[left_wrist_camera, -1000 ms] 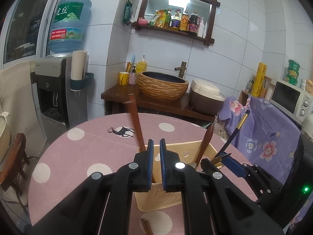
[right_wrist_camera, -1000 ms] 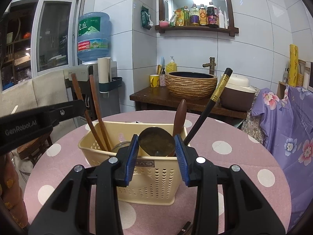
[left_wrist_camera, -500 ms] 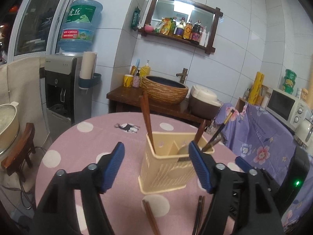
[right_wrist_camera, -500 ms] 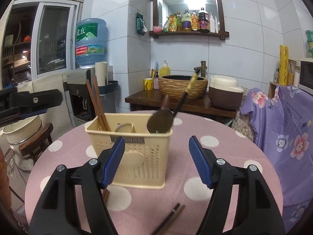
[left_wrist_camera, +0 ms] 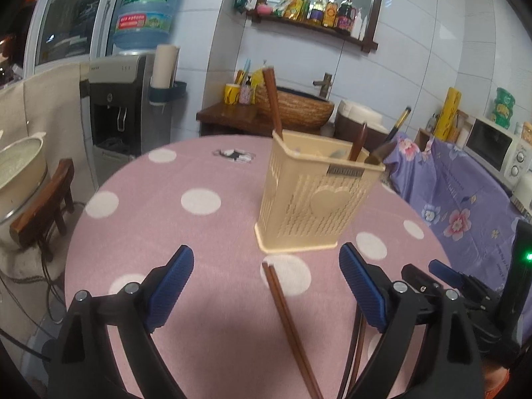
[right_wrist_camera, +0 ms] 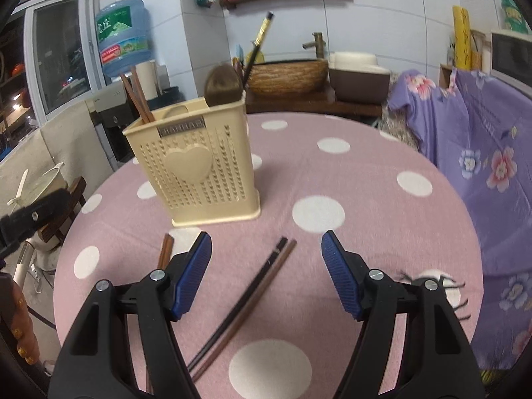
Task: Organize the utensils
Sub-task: 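Move both tools down toward the last brown and black chopsticks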
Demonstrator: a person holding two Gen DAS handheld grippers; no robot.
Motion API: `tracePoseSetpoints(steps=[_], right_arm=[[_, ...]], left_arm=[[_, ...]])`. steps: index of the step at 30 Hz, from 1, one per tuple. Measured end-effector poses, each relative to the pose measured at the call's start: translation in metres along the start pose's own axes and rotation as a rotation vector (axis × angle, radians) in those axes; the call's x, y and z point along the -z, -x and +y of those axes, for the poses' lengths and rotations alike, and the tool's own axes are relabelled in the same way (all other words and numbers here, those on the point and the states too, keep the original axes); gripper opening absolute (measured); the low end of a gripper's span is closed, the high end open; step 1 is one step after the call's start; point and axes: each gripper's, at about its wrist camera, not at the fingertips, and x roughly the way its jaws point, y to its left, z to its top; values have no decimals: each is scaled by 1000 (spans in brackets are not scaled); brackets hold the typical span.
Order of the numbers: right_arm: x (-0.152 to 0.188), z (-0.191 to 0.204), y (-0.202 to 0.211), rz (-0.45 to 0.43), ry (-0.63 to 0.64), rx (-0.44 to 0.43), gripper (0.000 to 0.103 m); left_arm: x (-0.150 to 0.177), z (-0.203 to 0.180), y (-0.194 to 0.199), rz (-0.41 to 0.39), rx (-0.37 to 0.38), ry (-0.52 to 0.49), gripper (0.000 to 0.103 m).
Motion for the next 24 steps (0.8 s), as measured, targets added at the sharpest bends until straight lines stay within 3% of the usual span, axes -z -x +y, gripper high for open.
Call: tracePoseSetpoints(steps=[7,13,19,24], right_arm=[[26,-5,-9,69,-20,25,69],[40,-9,-20,127,-31,50,69],[45,-4,-32,173,-5,45,69],[48,4,-39,194,14,43,69]], left_arm=[[29,8,-11,59,-71,-23,88],[45,13,-19,114,-91,-31,75],[56,6,-31,171,-84,-62,64],[64,-1,-37,198,-71,-88,63]])
